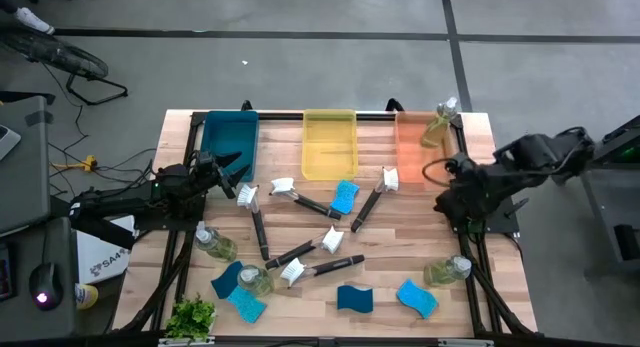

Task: Pick & Place Kitchen Sink Supplies
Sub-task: Put the green dishwashing liquid dispenser into the orange bin

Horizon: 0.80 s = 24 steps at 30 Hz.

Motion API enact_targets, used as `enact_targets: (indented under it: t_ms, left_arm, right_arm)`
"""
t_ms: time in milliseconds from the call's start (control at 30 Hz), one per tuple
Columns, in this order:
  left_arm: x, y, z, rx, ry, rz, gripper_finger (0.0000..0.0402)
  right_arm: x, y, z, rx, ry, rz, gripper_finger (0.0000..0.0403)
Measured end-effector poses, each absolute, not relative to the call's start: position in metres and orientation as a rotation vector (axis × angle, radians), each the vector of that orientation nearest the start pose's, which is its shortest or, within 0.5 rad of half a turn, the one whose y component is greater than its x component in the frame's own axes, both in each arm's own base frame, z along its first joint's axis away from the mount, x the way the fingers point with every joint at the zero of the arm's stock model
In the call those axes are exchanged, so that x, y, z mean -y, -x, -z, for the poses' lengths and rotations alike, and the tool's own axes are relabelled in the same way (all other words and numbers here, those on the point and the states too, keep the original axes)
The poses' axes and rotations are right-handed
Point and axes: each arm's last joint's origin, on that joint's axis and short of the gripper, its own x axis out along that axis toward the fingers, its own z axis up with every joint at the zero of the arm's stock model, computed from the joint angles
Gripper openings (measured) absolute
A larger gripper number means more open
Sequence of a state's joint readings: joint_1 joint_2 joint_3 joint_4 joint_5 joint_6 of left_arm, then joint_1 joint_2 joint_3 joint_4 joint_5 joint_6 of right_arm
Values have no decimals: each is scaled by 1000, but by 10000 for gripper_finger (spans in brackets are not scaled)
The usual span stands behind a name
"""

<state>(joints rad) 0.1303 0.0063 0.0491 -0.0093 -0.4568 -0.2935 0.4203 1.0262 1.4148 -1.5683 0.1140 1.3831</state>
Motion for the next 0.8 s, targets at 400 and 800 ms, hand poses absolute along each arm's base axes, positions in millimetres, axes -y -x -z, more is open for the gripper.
enact_targets:
  t_ms: [400,800]
  left_arm:
    - [-25,-89,-179,119,290,-578,280]
    - [-25,-89,-179,120,290,-578,280]
  right_arm:
    - [-94,-118,-376,-1284,-1044,612,374]
    - [-133,-123,-361,-1447,-1144,770,374]
